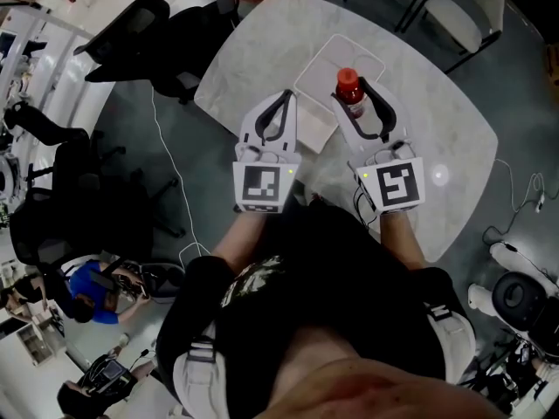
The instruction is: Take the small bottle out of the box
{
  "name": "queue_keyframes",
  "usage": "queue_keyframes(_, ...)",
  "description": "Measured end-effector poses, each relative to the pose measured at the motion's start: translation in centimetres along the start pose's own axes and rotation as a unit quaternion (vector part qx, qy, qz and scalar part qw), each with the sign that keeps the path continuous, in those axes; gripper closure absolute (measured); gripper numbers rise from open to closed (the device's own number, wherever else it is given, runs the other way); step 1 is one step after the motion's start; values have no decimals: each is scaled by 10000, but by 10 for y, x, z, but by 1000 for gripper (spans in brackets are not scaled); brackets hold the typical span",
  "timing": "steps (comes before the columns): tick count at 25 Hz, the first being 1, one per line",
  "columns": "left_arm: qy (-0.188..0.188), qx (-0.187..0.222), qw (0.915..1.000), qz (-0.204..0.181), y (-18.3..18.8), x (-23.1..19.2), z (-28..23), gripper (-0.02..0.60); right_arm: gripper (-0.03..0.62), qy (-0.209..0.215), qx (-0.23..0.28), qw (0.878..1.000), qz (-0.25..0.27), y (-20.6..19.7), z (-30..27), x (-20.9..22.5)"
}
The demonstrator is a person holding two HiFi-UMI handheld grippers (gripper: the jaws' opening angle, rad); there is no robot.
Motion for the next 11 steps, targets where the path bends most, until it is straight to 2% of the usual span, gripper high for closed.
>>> queue_keyframes(11,-2,-56,10000,12,1,8,1,568,398,72,-4,10000,22,2,6,-2)
Point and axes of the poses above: the fingertips, and each gripper's own axes: z backward along the fingers, x to its right, y out of its top, the point moved 3 cm from there along z, backward along the fingers, and after that the axes turned 2 degrees about -z, right-handed, at the moved point
